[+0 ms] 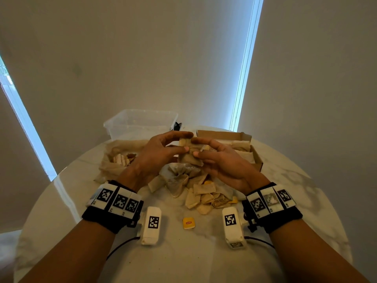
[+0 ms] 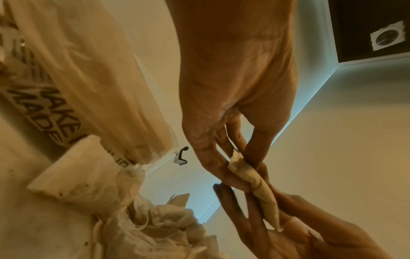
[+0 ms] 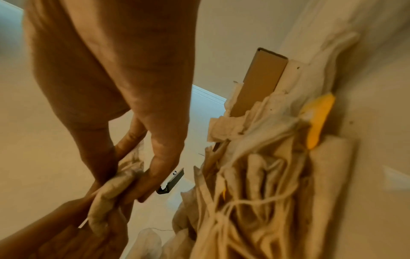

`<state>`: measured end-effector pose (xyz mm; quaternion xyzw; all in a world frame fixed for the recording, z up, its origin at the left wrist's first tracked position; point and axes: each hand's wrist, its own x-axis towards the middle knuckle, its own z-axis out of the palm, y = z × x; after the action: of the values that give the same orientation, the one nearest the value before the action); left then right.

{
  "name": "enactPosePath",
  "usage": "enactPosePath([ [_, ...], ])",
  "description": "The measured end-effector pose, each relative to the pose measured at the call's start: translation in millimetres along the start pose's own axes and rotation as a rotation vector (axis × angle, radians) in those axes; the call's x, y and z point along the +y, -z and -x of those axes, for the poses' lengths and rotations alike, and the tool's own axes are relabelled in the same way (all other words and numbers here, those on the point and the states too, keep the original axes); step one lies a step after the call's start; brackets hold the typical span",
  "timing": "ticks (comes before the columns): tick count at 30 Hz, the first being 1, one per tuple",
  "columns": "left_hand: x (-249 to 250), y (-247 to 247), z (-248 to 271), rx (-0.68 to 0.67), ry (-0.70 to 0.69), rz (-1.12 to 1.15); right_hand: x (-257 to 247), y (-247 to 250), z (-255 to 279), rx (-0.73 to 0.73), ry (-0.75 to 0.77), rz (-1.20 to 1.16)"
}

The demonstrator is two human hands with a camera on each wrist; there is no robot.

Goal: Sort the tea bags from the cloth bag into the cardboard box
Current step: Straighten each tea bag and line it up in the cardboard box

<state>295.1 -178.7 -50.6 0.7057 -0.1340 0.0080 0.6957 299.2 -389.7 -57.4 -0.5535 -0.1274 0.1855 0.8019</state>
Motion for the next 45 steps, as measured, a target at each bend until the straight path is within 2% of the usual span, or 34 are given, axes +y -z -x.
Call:
enactPosePath([
  [3, 0, 1, -1, 0.017, 0.033, 0.003, -2, 1, -1, 0.056, 0.045, 0.034],
  [6, -2, 1, -2, -0.031, 0.147, 0.046, -5, 4, -4, 0.183, 0.092, 0.292],
  [8, -3, -1, 0, -0.087, 0.216, 0.055, -9, 4, -2, 0.210, 0.102, 0.436],
  [13, -3, 2, 0, -0.116, 0.179, 0.087, -21, -4, 7, 0.184, 0.147, 0.718],
  [17, -4, 1, -1, -0.053, 0.153, 0.133, -31, -10, 8, 0.213, 0.103, 0.733],
  [20, -7, -2, -3, 0.005, 0.155, 0.164, -38, -11, 2, 0.232, 0.018, 0.626],
  [23, -7, -2, -2, -0.048, 0.215, 0.209, -43, -10, -2, 0.234, -0.113, 0.570],
  [28, -9, -1, -4, -0.025, 0.215, 0.229, -58, -6, -2, 0.221, -0.131, 0.545],
  [33, -10, 3, -5, 0.029, 0.156, 0.276, -86, 26, -13, 0.340, -0.056, 0.706],
  [35, -10, 5, -5, 0.030, 0.151, 0.257, -85, 43, -20, 0.365, -0.097, 0.783],
  [38, -11, 4, -4, 0.018, 0.143, 0.196, -71, 61, -30, 0.355, -0.207, 0.874],
  [45, -14, 7, -6, 0.023, 0.128, 0.113, -60, 74, -49, 0.277, -0.260, 0.935],
])
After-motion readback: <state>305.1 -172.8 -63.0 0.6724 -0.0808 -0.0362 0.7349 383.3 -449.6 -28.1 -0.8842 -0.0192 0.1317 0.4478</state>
